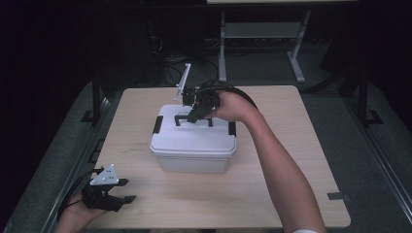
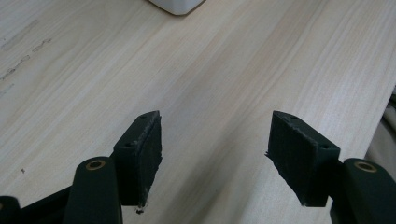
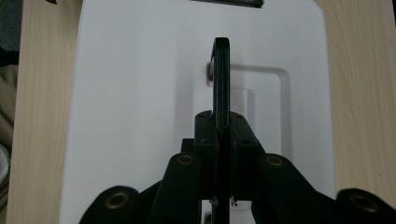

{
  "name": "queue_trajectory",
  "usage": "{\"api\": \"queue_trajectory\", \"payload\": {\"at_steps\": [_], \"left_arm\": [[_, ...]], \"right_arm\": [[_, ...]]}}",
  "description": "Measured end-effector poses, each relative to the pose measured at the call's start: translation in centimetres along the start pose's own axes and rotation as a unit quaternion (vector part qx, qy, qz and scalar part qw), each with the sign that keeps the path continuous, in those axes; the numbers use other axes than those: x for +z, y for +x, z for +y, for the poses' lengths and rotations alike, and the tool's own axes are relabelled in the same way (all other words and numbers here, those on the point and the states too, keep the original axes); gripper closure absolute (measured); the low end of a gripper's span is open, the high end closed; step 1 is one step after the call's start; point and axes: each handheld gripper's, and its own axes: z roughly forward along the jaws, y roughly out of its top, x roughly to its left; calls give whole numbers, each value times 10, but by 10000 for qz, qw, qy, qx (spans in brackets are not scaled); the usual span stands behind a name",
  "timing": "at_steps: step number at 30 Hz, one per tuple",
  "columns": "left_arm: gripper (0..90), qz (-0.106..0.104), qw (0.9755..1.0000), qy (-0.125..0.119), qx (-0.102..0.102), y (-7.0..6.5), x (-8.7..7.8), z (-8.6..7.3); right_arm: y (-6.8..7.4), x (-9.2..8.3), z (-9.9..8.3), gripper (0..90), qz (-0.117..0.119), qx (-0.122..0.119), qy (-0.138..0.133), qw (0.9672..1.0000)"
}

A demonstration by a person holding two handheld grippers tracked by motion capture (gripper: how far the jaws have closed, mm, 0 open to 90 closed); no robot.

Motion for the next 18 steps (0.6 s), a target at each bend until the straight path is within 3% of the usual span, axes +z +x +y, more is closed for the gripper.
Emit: {"api": "queue_trajectory", "payload": {"at_steps": [18], "left_arm": [[353, 8, 10000, -37, -21, 1, -2, -1]], "right_arm": [[-6, 15, 8, 838, 43, 27, 126, 9999]]}}
